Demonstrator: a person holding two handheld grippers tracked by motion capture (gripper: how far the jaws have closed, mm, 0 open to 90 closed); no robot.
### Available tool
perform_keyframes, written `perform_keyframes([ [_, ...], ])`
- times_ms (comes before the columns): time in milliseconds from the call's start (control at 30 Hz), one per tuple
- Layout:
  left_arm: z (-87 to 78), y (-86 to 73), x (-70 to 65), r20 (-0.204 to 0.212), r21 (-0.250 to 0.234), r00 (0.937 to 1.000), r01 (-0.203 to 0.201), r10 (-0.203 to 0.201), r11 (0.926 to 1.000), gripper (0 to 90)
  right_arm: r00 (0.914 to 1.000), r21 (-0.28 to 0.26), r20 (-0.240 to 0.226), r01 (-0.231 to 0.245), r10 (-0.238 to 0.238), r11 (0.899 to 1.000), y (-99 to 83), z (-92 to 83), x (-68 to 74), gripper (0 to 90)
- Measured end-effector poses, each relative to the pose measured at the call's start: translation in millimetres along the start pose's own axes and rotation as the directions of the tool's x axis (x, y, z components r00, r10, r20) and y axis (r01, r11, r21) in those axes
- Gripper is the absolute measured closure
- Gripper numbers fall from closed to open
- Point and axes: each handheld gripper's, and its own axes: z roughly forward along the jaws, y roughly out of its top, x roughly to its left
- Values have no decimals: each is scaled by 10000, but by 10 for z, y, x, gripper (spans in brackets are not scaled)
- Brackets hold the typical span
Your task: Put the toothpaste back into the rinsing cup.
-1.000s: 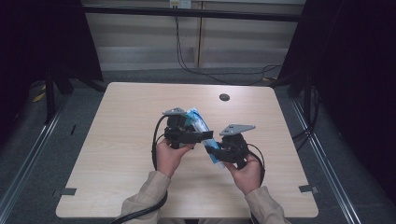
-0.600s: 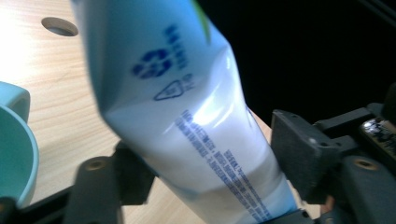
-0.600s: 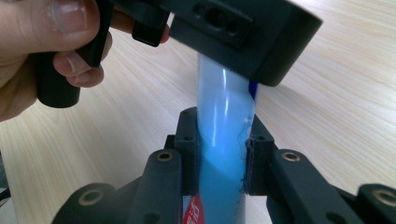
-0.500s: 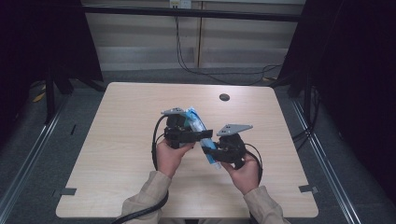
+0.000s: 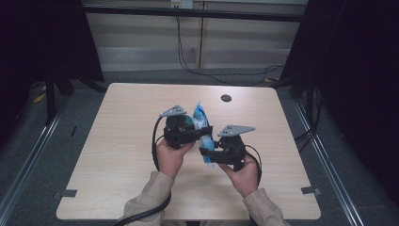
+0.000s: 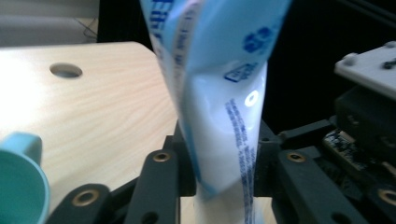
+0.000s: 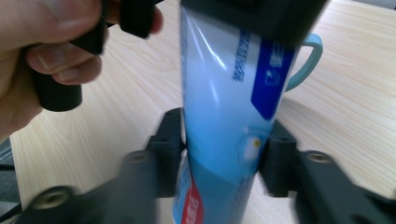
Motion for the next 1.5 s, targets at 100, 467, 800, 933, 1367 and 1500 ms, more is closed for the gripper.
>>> perform_keyframes([
  [100, -38, 43, -4, -101, -72, 9999, -92, 92, 9999, 729, 9998, -7, -23, -198, 198, 9998, -14, 18, -26, 446],
  [467, -227, 108, 44, -885, -3, 9946, -540, 538, 9985, 734, 9964, 177, 574, 612, -621, 9980, -254, -4, -186, 223],
  [800, -339, 194, 63, -1175, -72, 9903, -756, 743, 9971, 734, 9922, 837, 1095, 505, -595, 9952, -631, 44, -431, 184],
  [933, -368, 225, 64, -1255, -116, 9893, -759, 738, 9971, 733, 9882, 851, 1330, 653, -763, 9942, -772, 66, -483, 183],
  [1367, -436, 353, 63, -1454, 48, 9848, -952, 949, 9954, 733, 9819, 1329, 1731, 540, -768, 9897, -928, 119, -579, 168],
  [1500, -454, 403, 63, -1475, 45, 9840, -1006, 1001, 9949, 733, 9830, 1760, 1730, 309, -618, 9839, -998, 148, -628, 142],
])
